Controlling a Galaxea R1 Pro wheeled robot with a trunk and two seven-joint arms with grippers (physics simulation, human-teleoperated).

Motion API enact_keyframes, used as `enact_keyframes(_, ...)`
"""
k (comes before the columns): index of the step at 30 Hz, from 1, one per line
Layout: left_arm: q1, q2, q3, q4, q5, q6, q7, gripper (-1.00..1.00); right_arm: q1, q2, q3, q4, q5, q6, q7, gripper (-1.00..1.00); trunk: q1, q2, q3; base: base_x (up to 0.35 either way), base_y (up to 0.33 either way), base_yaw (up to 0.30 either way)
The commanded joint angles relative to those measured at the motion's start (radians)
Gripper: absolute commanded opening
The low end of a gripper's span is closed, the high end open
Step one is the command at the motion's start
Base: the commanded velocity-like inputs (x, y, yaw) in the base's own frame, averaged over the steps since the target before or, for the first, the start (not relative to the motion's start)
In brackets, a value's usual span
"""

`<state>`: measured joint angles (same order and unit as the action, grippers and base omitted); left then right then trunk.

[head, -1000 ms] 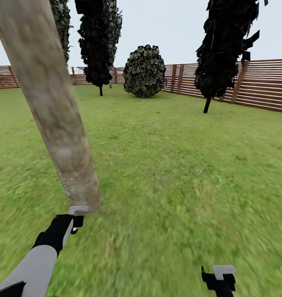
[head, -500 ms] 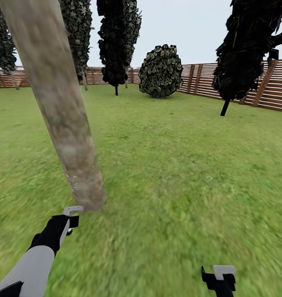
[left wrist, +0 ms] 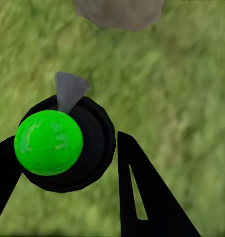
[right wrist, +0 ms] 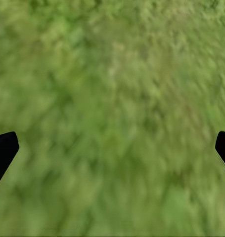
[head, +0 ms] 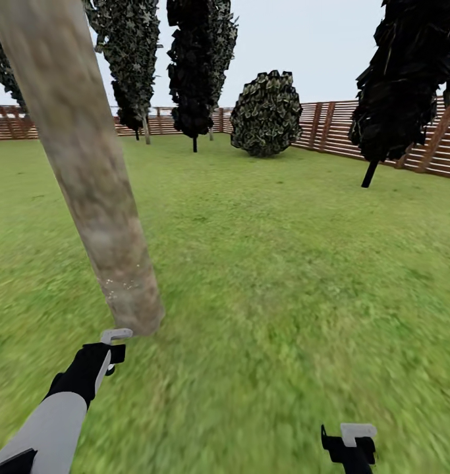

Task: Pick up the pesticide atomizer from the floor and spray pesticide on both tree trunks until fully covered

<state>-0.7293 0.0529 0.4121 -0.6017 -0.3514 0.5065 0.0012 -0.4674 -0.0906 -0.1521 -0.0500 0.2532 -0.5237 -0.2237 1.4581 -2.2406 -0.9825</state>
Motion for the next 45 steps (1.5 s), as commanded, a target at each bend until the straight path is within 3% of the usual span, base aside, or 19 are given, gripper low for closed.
enact_keyframes(1, -0.001, -0.001, 0.002, 0.000, -0.001, 0.004, 0.000, -1.00, 0.000, 0.000, -0.007, 0.001, 0.011, -0.002, -0.003, 1.00, 0.000, 0.000, -0.001, 0.174, -0.247, 0.275)
enact_keyframes(9, -0.001, -0.004, 0.003, -0.004, 0.003, -0.004, -0.006, -1.00, 0.000, -0.001, -0.007, 0.001, 0.011, -0.002, -0.003, 1.00, 0.000, 0.000, -0.001, 0.102, -0.139, 0.277)
enact_keyframes(13, -0.008, -0.014, -0.005, -0.051, 0.002, -0.005, -0.021, -1.00, 0.000, -0.001, -0.007, 0.001, 0.011, -0.002, -0.003, 1.00, 0.000, 0.000, -0.001, 0.004, -0.006, 0.278)
enact_keyframes(18, -0.028, -0.019, -0.049, -0.087, 0.000, 0.016, -0.139, -1.00, 0.000, -0.002, -0.007, 0.001, 0.011, -0.002, -0.003, 1.00, 0.000, 0.000, -0.001, 0.000, 0.000, 0.079)
enact_keyframes(20, -0.070, -0.020, -0.062, -0.130, -0.003, 0.105, -0.218, -1.00, 0.000, -0.004, -0.007, 0.001, 0.011, -0.002, -0.003, 1.00, 0.000, 0.000, -0.001, 0.000, 0.000, 0.008)
enact_keyframes(21, -0.090, -0.022, -0.070, -0.140, -0.004, 0.134, -0.230, -1.00, 0.000, -0.004, -0.007, 0.001, 0.011, -0.002, -0.002, 1.00, 0.000, 0.000, -0.001, 0.000, 0.000, 0.003)
enact_keyframes(23, -0.115, -0.021, -0.118, -0.148, -0.004, 0.161, -0.240, -1.00, 0.000, -0.004, -0.007, 0.001, 0.011, -0.002, -0.003, 1.00, 0.000, 0.000, -0.001, 0.000, 0.000, 0.001)
enact_keyframes(24, -0.127, -0.017, -0.170, -0.155, -0.003, 0.172, -0.243, -1.00, 0.000, -0.005, -0.007, 0.001, 0.011, -0.002, -0.003, 1.00, 0.000, 0.000, -0.001, 0.000, 0.000, 0.000)
enact_keyframes(26, -0.155, -0.010, -0.205, -0.166, -0.003, 0.177, -0.245, -1.00, 0.000, -0.005, -0.007, 0.001, 0.011, -0.002, -0.003, 1.00, 0.000, 0.000, -0.001, 0.000, 0.000, 0.000)
enact_keyframes(28, -0.200, 0.015, -0.218, -0.169, -0.003, 0.184, -0.261, -1.00, 0.000, -0.006, -0.007, 0.001, 0.011, -0.002, -0.003, 1.00, 0.000, 0.000, -0.001, 0.000, 0.000, 0.000)
enact_keyframes(31, -0.241, 0.074, -0.223, -0.173, -0.005, 0.243, -0.338, -1.00, 0.000, -0.005, -0.007, 0.001, 0.011, -0.002, -0.003, 1.00, 0.000, 0.000, -0.001, 0.000, 0.000, 0.000)
enact_keyframes(34, -0.254, 0.096, -0.225, -0.173, -0.006, 0.255, -0.360, -1.00, 0.000, -0.005, -0.007, 0.000, 0.011, -0.002, -0.002, 1.00, 0.000, 0.000, -0.001, 0.000, 0.000, 0.002)
enact_keyframes(40, -0.260, 0.073, -0.225, -0.177, -0.005, 0.258, -0.363, -1.00, 0.000, -0.003, -0.007, 0.000, 0.011, -0.002, -0.003, 1.00, 0.000, 0.000, -0.001, 0.000, 0.000, 0.206)
enact_keyframes(45, -0.287, 0.087, -0.223, -0.185, -0.010, 0.258, -0.355, -1.00, 0.000, -0.003, -0.007, 0.000, 0.011, -0.002, -0.003, 1.00, 0.000, 0.000, -0.001, 0.000, 0.000, 0.275)
